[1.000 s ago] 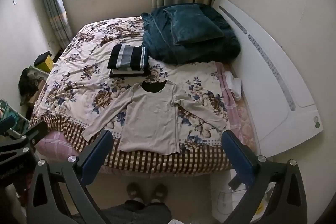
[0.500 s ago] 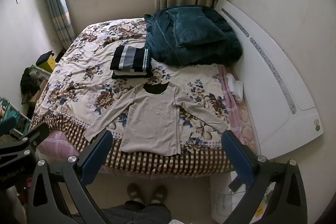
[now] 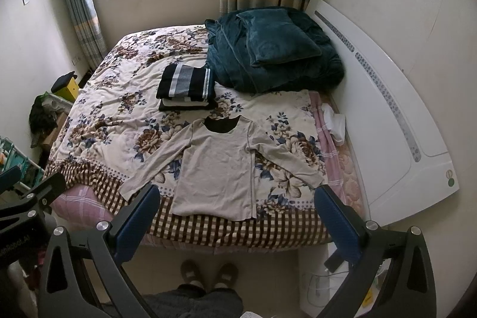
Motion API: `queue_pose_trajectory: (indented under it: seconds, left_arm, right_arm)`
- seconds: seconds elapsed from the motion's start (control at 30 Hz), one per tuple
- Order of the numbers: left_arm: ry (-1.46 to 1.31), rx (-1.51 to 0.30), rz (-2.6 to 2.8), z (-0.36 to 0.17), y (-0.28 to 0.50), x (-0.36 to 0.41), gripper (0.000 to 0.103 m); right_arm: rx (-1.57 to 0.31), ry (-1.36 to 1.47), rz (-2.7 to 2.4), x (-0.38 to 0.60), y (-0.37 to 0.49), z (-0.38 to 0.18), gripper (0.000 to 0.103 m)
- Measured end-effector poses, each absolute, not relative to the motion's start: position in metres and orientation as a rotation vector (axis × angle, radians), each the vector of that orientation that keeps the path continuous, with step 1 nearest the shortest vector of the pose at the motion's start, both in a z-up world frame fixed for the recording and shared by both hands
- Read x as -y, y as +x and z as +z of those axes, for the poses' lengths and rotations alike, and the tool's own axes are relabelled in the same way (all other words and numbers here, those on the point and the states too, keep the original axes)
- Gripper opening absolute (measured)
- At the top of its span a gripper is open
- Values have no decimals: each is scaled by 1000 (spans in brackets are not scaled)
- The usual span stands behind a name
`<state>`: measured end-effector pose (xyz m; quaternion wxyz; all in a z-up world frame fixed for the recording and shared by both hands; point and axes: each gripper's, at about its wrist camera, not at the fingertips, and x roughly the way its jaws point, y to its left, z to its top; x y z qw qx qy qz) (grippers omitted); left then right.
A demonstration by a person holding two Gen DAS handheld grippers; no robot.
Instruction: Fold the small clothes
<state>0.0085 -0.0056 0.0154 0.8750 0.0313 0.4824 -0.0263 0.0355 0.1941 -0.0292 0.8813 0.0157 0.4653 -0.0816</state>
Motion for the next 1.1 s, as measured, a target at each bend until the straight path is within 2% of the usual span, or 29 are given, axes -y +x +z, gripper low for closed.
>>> queue_pose_trajectory:
  seconds: [1.1]
  left_arm:
    - [51,-995,-58,45,31,9,103]
  right_arm:
    - [-960,40,-167,-192,39,-20,103]
